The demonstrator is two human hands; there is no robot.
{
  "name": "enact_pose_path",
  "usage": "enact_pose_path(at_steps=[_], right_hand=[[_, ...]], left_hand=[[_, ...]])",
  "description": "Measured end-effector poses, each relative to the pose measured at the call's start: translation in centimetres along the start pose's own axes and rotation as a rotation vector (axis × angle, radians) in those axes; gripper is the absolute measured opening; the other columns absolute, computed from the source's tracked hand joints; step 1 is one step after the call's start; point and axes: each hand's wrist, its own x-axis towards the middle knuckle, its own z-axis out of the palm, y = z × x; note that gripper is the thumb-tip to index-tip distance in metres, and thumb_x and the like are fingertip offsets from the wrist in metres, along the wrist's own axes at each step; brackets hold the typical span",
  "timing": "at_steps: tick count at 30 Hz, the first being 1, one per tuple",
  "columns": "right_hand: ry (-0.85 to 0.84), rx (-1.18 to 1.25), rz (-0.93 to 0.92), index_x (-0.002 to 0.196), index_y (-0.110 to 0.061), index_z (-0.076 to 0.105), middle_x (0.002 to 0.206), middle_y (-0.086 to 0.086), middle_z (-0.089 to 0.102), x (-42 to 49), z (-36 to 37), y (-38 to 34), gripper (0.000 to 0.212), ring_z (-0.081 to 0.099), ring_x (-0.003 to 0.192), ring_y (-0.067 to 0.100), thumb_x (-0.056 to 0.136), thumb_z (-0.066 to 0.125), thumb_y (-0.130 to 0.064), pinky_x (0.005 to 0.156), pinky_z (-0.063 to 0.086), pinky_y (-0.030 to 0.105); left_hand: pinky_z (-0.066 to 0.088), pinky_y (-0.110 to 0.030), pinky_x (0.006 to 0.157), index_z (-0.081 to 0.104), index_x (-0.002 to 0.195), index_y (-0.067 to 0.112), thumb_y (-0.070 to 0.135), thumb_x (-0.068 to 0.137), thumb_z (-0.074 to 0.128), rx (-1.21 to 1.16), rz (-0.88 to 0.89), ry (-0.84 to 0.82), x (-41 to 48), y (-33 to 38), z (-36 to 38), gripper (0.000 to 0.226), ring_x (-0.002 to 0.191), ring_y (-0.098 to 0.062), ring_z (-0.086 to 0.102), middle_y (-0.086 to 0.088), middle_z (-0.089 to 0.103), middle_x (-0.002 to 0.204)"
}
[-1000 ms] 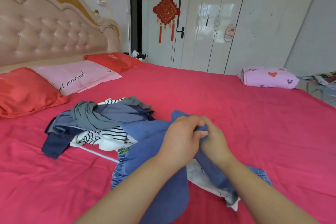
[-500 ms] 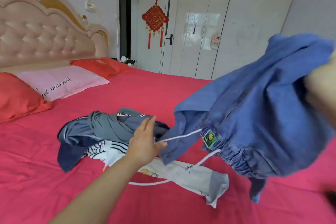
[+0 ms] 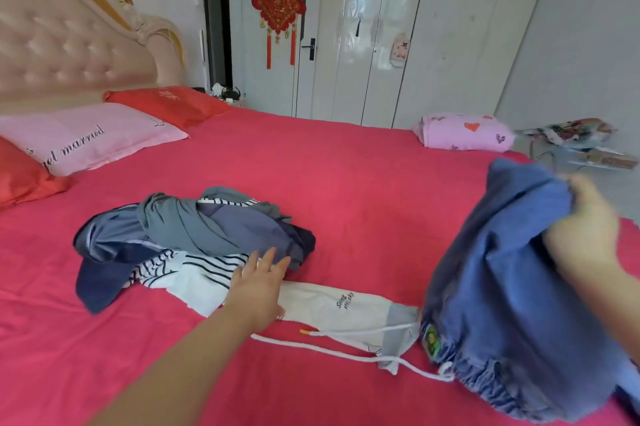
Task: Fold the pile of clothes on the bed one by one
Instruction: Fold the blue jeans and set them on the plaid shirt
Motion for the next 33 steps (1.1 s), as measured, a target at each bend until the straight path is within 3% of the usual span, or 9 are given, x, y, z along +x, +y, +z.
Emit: enact_pose_path(at_steps=[4,11,16,18,20,22,24,28,33], right_hand=[[-0.052,0.051,0.054,0.108,-0.011,0.055,0.089,0.005,0.053,-2.7,5.1,2.4,0.042,0.046,0.086,0.019,0.072,0.041,-0.029,0.074,0.029,0.028],[-0.167,0.132,0.034,0.094,-0.021,0.052,0.085,0.001,0.056,-1.1,13.0,3.7,0.014,0.048,0.083,0.017,0.087,0.049,-0.009,0.072,0.030,0.025],[-0.233,0.168,0.083,0.074,-0.038,0.050,0.068,-0.014,0.053,-2.2,17.7,5.0,0.035,0.048,0.068,0.010,0.079,0.053,-0.004,0.058,0.040,0.011],[-0.251,0.147,0.075,0.073,-0.039,0.048,0.070,-0.013,0.054,-3.0,19.2,5.2,0.044,0.048,0.064,0.006,0.080,0.052,0.004,0.056,0.040,0.006],[-0.242,0.176,0.074,0.073,-0.032,0.053,0.067,-0.010,0.057,-3.7,20.3,5.0,0.035,0.050,0.065,0.007,0.078,0.051,0.002,0.060,0.040,0.013],[-0.248,0.193,0.081,0.076,-0.027,0.055,0.067,-0.010,0.060,-3.9,21.0,4.5,0.029,0.052,0.065,0.007,0.077,0.051,0.001,0.063,0.041,0.017],[-0.227,0.251,0.069,0.076,-0.027,0.055,0.067,-0.012,0.058,-3.6,21.1,3.7,0.027,0.050,0.064,0.002,0.078,0.051,0.000,0.061,0.040,0.014],[-0.208,0.364,0.051,0.077,-0.027,0.054,0.072,-0.013,0.057,-3.3,21.4,0.5,0.023,0.049,0.069,0.004,0.081,0.052,-0.005,0.067,0.042,0.017],[-0.276,0.407,0.056,0.084,-0.027,0.056,0.075,-0.013,0.058,-4.5,24.3,-2.8,0.031,0.053,0.070,0.006,0.082,0.051,0.003,0.063,0.044,0.014]], left_hand=[[-0.007,-0.057,0.111,-0.003,0.148,0.030,0.047,0.079,0.066,0.234,0.042,-0.039,3.0,-0.5,0.8,0.099,0.142,-0.034,-0.019,-0.006,-0.018,0.156],[-0.003,-0.069,0.105,-0.008,0.146,0.036,0.063,0.069,0.064,0.357,0.031,-0.146,8.6,-1.3,5.0,0.109,0.140,-0.040,-0.018,-0.011,-0.019,0.155],[0.012,-0.061,0.106,0.017,0.145,0.032,0.067,0.072,0.057,0.406,0.034,-0.158,10.8,-2.1,7.0,0.091,0.139,-0.033,0.012,-0.010,0.021,0.150],[0.025,-0.050,0.101,0.039,0.133,0.024,0.059,0.078,0.056,0.381,0.084,-0.059,11.4,-2.4,7.7,0.067,0.125,-0.027,0.037,-0.008,0.046,0.131],[0.043,-0.035,0.076,0.062,0.098,0.018,0.049,0.066,0.075,0.320,0.174,0.059,11.7,-3.3,8.6,0.047,0.087,-0.024,0.061,-0.007,0.065,0.090],[0.035,-0.021,0.041,0.060,0.056,0.017,0.032,0.027,0.090,0.288,0.261,0.140,12.3,-4.6,9.3,0.045,0.039,-0.020,0.053,-0.003,0.054,0.045],[0.018,-0.012,0.039,0.055,0.048,0.015,0.019,0.019,0.088,0.258,0.226,0.261,13.4,-6.4,9.0,0.044,0.026,-0.020,0.045,-0.003,0.047,0.037],[0.037,-0.029,0.052,0.059,0.095,0.015,0.020,0.081,0.061,0.359,0.007,0.331,14.0,-11.5,4.5,0.015,0.080,-0.026,0.067,-0.004,0.066,0.090],[0.042,-0.031,0.065,0.056,0.112,0.018,0.023,0.092,0.044,0.527,-0.340,0.320,12.0,-23.2,-1.5,0.024,0.099,-0.025,0.061,-0.004,0.061,0.109]])
